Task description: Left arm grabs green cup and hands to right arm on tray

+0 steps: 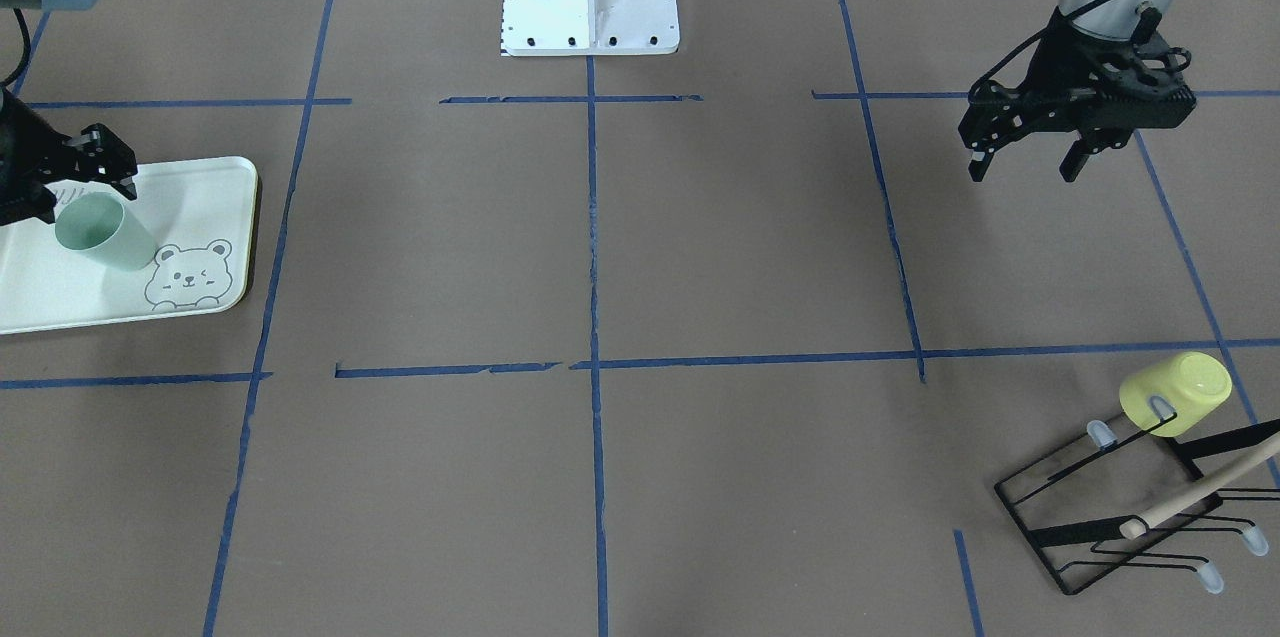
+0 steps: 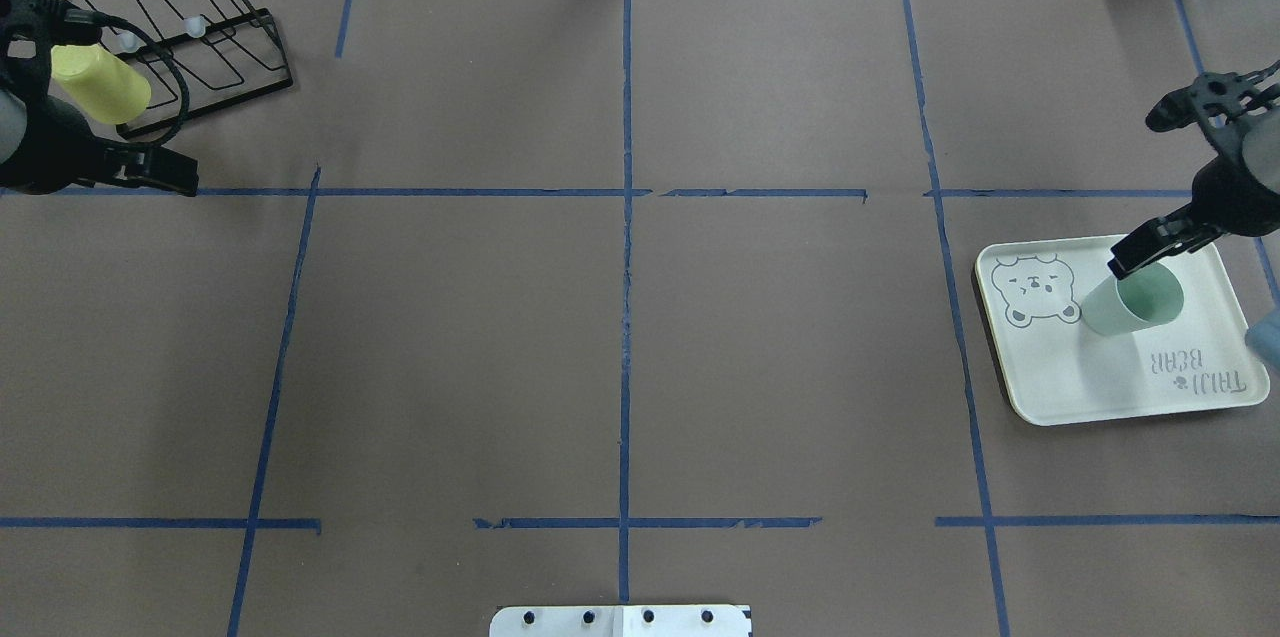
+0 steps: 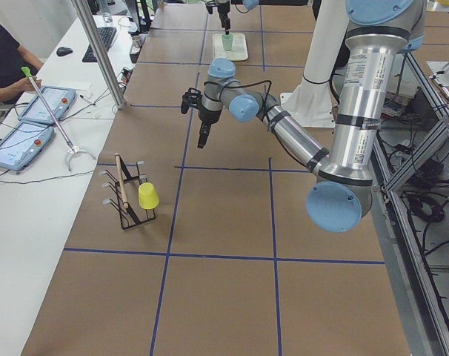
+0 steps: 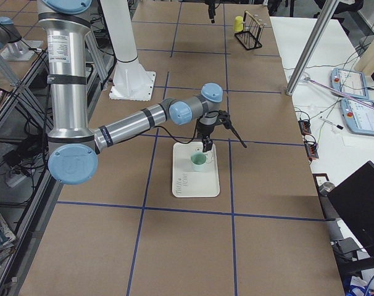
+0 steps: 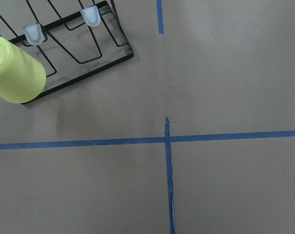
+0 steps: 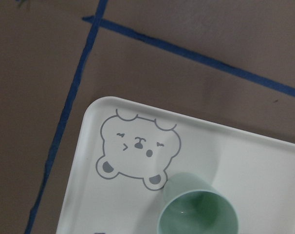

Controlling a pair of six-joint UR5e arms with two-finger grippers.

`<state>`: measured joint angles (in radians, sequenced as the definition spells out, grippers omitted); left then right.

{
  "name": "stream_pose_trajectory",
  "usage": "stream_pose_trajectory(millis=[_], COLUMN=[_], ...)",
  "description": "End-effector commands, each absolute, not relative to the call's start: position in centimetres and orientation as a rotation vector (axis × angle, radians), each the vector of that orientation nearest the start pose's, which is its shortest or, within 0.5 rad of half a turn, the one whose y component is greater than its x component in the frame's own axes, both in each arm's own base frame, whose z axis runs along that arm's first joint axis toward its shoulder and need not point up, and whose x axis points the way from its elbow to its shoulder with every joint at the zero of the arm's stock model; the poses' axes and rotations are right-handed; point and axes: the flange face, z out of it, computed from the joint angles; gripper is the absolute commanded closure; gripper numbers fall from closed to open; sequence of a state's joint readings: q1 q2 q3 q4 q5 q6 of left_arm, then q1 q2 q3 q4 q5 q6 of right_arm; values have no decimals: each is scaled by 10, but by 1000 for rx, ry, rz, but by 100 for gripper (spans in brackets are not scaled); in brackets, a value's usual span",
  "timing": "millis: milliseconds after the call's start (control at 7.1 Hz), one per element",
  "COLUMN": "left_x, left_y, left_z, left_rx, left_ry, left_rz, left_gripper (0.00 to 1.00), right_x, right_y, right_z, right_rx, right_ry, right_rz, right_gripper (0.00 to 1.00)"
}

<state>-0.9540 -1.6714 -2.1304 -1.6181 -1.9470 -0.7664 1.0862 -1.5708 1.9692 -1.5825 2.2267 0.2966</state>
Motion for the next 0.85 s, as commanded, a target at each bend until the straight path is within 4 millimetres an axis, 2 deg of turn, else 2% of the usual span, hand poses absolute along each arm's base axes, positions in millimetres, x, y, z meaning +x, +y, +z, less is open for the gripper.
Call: stream_pose_trajectory(millis=[0, 141, 282, 423, 564, 705], left_x=[157, 114, 76, 39, 17, 5], left_y=[-448, -447, -440, -443, -449, -453], left_z=[392, 408, 435, 459, 478, 509], left_rx=[294, 264, 266, 247, 191, 136], left_ry=[688, 754, 749, 704, 683, 708], left_rz=[140, 171, 222, 245, 264, 269], left_gripper=[0, 0, 0, 0, 0, 0], right_x=[-96, -66, -28, -1, 20, 29], right_y=[-469, -461, -446, -422, -403, -386], right_z=[466, 480, 498, 515, 525, 526], right_rx=[138, 127, 126, 136, 149, 152], right_ry=[-775, -791, -837, -857, -849, -836], right_rz=[-193, -143, -114, -124, -118, -107], right_gripper=[0, 0, 0, 0, 0, 0])
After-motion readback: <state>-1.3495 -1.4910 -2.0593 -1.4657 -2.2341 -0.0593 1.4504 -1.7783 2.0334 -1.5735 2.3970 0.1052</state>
